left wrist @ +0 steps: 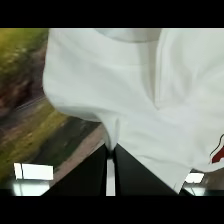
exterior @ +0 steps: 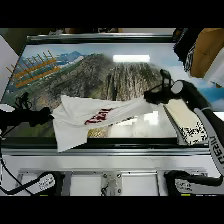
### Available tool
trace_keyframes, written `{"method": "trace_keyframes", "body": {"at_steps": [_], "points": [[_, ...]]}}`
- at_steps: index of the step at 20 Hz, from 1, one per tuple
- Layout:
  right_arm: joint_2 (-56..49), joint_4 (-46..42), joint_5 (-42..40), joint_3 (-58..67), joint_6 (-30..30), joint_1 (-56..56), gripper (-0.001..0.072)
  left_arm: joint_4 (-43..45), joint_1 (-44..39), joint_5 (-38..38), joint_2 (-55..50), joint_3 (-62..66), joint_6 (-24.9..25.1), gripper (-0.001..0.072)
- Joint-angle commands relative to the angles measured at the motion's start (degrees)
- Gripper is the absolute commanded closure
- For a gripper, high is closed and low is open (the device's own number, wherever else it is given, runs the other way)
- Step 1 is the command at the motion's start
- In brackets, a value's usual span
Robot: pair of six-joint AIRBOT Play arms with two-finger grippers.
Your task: Fold the clothes and pants, and hang the long-sleeved shirts on hangers.
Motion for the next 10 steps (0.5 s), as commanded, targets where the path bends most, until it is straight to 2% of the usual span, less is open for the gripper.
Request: {"method": "trace_keyframes", "body": {"at_steps": [1, 2, 3, 7, 9, 10], "points": [[-2.75, -0.55, 4.09, 8.15, 0.66, -4.09, 0.0085, -0.83, -5.11, -0.42, 0.04, 0.00, 0.81, 0.0694], [-1.73, -0.85, 5.35, 8.37, 0.66, -5.16, 0.0131, -0.81, -6.01, -0.39, 0.04, -0.02, 0.81, 0.0694], [-0.20, -2.36, 7.04, 8.33, 0.66, -6.32, 0.0289, -0.79, -6.62, -0.37, 0.04, -0.02, 0.81, 0.0694], [8.52, -9.40, 15.12, -0.63, 3.08, -11.28, 0.0307, -0.76, -6.97, -0.52, 0.04, -0.02, 0.83, 0.0694], [12.00, -8.92, 13.90, -10.23, 10.80, -12.96, 0.0305, -0.76, -6.97, -0.46, 0.04, -0.02, 0.83, 0.0693], [13.09, -8.09, 11.39, -15.69, 15.23, -13.25, 0.0256, -0.76, -6.97, -0.50, 0.04, -0.02, 0.81, 0.0694]]}}
